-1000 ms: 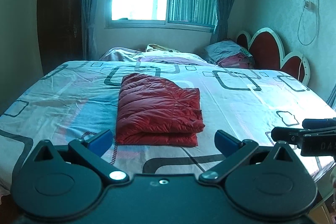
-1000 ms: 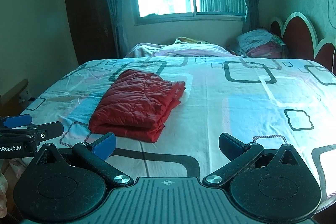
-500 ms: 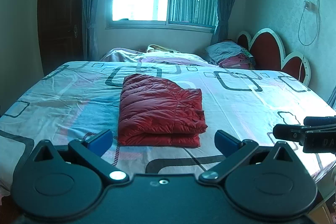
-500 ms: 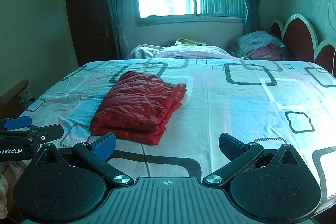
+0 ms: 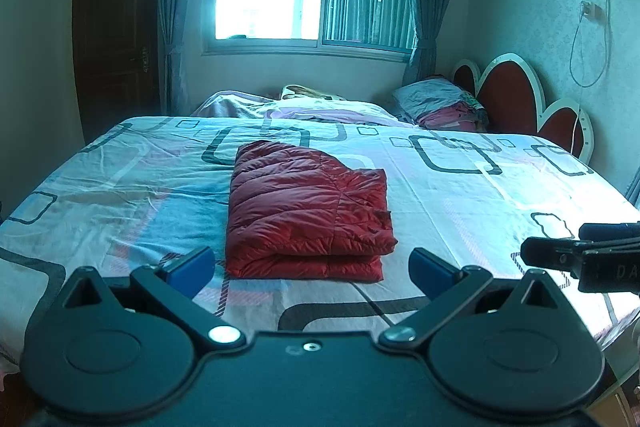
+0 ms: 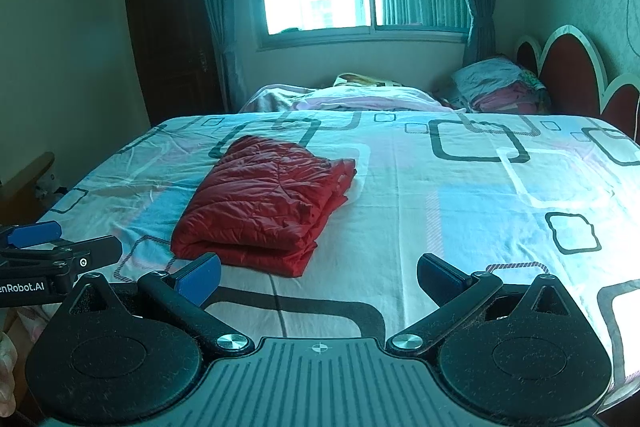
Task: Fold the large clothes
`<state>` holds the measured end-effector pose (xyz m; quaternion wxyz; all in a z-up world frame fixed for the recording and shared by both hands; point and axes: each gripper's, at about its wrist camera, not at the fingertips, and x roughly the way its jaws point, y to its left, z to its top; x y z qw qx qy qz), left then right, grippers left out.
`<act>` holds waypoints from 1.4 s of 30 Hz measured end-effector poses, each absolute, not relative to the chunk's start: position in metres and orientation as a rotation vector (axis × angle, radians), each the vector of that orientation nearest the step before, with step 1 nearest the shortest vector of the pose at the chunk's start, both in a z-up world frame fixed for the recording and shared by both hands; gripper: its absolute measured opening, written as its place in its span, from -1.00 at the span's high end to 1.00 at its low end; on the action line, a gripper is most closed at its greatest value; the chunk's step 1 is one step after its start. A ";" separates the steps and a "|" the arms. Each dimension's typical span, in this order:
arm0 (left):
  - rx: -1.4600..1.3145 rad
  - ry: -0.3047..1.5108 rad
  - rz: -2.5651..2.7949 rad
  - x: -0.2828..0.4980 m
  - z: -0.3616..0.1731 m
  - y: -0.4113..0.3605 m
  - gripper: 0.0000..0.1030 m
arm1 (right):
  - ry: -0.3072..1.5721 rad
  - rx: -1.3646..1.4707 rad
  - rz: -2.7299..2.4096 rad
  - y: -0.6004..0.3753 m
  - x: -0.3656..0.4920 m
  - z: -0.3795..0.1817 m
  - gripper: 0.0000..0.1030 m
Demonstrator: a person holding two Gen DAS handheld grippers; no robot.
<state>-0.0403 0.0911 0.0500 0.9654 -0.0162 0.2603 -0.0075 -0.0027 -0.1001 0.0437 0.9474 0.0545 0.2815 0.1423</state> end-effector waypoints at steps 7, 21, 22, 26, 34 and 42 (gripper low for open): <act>-0.032 0.528 -0.016 -0.039 0.049 0.093 -1.00 | 0.575 0.111 0.294 -0.101 -0.002 0.043 -1.00; -0.031 0.528 -0.016 -0.039 0.049 0.093 -1.00 | 0.577 0.111 0.293 -0.100 -0.001 0.043 -1.00; -0.031 0.528 -0.017 -0.039 0.049 0.093 -1.00 | 0.577 0.111 0.293 -0.100 -0.001 0.043 -1.00; -0.029 0.526 -0.017 -0.040 0.049 0.093 -1.00 | 0.576 0.111 0.294 -0.101 -0.001 0.043 -1.00; -0.031 0.513 -0.017 -0.039 0.049 0.098 -1.00 | 0.568 0.104 0.298 -0.100 -0.001 0.044 -1.00; -0.031 0.512 -0.019 -0.041 0.049 0.097 -1.00 | 0.566 0.102 0.302 -0.100 -0.003 0.044 -1.00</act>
